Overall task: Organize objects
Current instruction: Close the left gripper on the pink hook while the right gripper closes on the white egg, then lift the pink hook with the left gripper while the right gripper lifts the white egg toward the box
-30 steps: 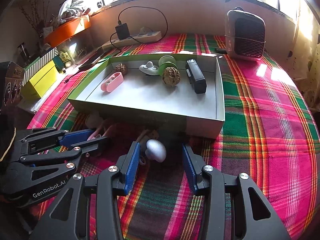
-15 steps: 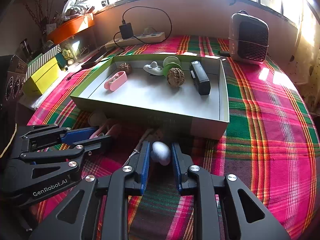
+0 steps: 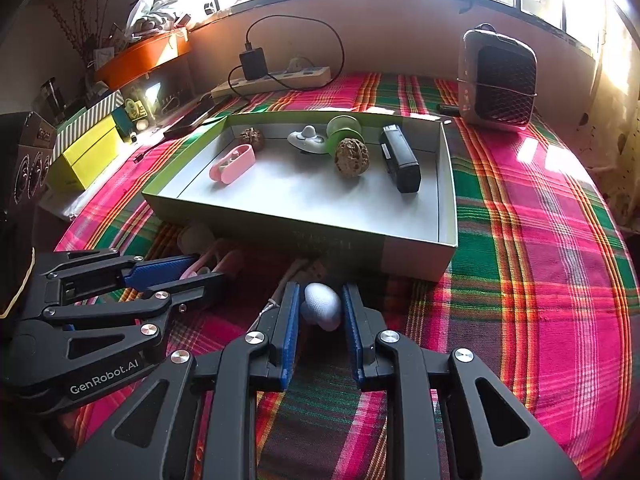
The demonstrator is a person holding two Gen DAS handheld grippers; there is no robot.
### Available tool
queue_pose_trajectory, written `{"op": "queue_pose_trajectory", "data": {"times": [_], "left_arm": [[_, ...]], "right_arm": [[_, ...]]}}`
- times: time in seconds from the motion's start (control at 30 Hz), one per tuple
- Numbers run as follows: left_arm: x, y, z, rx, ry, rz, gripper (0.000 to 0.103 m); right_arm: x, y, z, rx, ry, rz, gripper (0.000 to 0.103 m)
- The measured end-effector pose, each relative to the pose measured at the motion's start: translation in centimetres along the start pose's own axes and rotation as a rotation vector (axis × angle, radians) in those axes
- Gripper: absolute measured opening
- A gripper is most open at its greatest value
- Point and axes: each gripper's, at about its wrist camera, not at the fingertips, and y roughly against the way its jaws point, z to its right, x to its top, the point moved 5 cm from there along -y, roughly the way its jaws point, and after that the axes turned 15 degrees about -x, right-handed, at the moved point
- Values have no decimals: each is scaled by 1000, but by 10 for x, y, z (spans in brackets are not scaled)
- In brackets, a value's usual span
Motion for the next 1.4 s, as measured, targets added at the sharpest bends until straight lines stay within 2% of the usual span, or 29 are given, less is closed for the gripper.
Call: {"op": "queue_pose_trajectory", "data": {"times": [0.37, 0.87, 1.4], "left_arm": [[1, 4, 1, 12, -6, 6, 22], [17, 31, 7, 31, -39, 79, 22], [41, 48, -30, 72, 18, 141, 22]], "right_arm": [[4, 4, 3, -8, -9, 16, 23], [21, 17, 10, -9, -10, 75, 23], [65, 12, -5, 43, 13, 122, 23]]}}
